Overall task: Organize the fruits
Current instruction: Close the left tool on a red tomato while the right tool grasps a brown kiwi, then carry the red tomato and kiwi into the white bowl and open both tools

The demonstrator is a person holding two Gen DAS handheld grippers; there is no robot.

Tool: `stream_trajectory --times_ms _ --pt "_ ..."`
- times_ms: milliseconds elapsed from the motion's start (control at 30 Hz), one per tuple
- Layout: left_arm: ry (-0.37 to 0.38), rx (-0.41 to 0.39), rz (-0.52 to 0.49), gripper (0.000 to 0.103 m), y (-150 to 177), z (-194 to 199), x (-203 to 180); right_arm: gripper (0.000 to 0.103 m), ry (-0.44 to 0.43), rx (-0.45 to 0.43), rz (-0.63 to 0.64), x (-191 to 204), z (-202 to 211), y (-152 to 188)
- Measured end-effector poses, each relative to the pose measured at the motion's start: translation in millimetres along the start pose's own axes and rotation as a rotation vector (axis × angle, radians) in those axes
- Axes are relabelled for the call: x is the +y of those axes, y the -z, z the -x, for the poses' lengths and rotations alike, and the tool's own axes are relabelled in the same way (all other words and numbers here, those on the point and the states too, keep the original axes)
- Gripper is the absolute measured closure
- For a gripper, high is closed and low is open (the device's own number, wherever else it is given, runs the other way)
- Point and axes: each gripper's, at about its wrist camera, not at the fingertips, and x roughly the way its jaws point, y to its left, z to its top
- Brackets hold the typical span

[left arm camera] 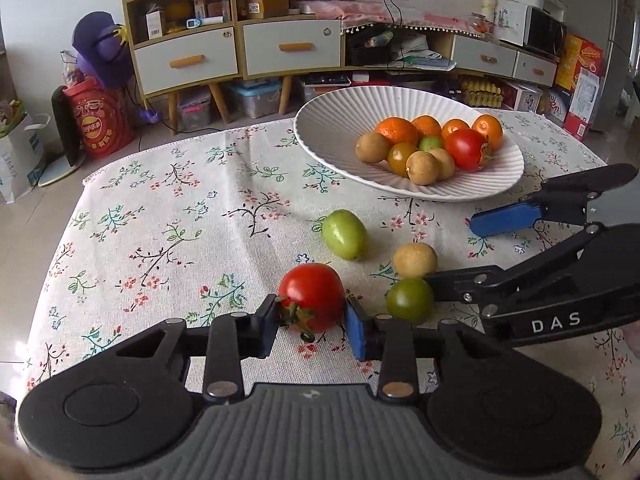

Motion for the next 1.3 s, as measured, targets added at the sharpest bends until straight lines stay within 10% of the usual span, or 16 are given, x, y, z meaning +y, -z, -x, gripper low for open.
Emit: stream_trajectory --times_ms 567,1300 --pt "-0.002 0.005 -0.010 0.077 3 4 3 0.080 -0.056 0.008 0.024 7 1 -3" --pt "0.034 -0.038 -0.013 0.077 -21 21 -23 0.081 -0.068 -0.037 -0.011 -16 35 -2"
